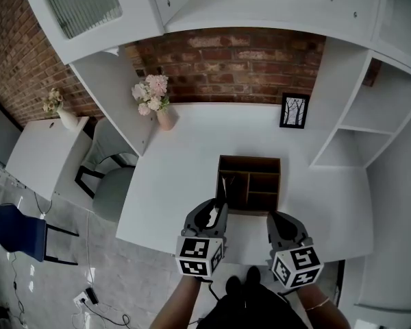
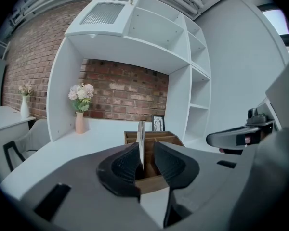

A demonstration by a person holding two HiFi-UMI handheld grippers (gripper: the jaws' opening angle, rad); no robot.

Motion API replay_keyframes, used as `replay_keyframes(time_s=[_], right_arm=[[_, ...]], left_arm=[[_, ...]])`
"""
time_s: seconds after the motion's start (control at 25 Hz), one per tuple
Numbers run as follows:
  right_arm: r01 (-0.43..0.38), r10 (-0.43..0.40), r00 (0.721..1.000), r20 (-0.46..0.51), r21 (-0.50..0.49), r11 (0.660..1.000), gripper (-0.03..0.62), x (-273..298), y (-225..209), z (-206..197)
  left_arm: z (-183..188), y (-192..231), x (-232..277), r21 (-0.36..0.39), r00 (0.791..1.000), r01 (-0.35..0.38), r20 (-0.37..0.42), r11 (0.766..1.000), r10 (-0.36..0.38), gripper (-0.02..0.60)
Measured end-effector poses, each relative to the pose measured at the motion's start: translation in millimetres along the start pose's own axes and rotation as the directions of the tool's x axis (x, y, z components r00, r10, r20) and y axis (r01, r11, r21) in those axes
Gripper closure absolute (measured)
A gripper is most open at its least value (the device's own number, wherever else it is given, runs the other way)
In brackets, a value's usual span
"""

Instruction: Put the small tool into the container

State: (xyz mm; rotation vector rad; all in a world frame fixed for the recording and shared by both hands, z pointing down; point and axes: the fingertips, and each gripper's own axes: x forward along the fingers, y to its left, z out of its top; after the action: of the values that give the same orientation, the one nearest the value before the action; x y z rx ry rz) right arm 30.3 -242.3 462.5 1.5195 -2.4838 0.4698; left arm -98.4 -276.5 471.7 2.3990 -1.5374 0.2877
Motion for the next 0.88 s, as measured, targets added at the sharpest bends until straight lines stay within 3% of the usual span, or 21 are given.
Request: replay_keyframes(time_s=[0.44, 0.88], right_arm=[[0.018, -0.016, 0.998, 0.06, -0.03, 0.999, 0.591, -27, -2, 13], [-0.038, 0.044, 0.995, 0.091, -0.072, 0.997, 0.591, -51, 22, 22]], left_arm=[[-1, -2, -50, 0.005, 0.997, -0.063, 0.045, 0.998, 0.062, 0.515], [5, -13, -87, 0.002, 0.991, -0.091, 0.1, 0.996, 0.09, 0.572]])
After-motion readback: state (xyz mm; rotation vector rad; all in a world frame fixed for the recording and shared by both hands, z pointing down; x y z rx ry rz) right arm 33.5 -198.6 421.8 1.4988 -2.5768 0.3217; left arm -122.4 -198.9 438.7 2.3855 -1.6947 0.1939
